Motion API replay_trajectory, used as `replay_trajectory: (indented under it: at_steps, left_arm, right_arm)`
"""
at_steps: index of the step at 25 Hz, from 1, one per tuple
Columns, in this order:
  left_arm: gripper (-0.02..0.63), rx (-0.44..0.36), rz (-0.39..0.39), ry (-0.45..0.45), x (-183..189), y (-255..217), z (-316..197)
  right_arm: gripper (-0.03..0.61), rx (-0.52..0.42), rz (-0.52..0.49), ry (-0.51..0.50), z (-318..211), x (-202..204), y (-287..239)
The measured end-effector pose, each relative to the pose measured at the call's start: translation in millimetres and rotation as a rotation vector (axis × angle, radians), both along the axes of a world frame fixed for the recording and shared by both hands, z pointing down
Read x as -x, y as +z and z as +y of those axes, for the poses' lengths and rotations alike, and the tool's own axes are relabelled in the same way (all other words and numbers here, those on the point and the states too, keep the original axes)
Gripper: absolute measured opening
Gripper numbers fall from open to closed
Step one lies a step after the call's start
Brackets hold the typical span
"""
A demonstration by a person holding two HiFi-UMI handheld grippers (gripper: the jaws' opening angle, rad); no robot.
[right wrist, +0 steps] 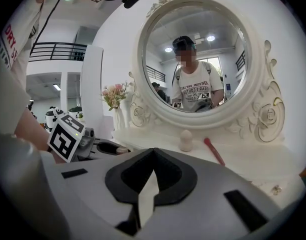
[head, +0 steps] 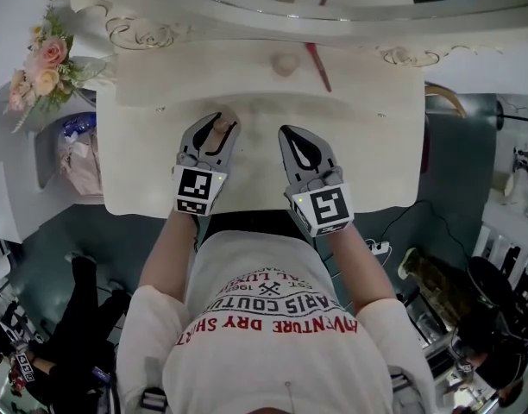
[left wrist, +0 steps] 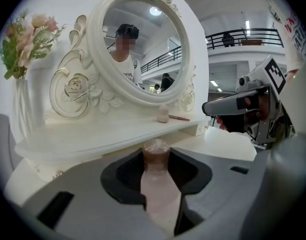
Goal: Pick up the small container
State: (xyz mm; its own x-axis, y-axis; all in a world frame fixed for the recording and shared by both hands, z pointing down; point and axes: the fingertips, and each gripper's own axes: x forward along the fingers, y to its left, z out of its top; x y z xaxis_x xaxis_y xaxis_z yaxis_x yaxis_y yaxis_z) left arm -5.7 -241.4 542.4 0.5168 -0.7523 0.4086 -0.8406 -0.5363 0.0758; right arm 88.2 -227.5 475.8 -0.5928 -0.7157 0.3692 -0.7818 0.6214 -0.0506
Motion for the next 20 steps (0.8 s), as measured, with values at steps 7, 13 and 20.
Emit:
replay_trajectory:
  at_steps: [7, 13, 20]
  left_arm:
    - [0.144, -0.061, -0.034, 0.017, -2.9, -49.6, 9.1]
    - [0.144, -0.128, -0.034, 0.008, -0.1, -103.8, 20.2]
    - [0.144, -0.230, -0.027, -0.014, 4.9, -169.7, 26.7]
  right_arm:
    - [-0.002, -0.046, -0.026, -0.032, -0.3, 3.6, -29.9]
    - [-0.002, -0.100, -0.048, -0.049, 4.4, 1.8, -62.9]
    - [-0.002, -0.160, -0.073, -0.036, 4.9, -8.5, -101.2]
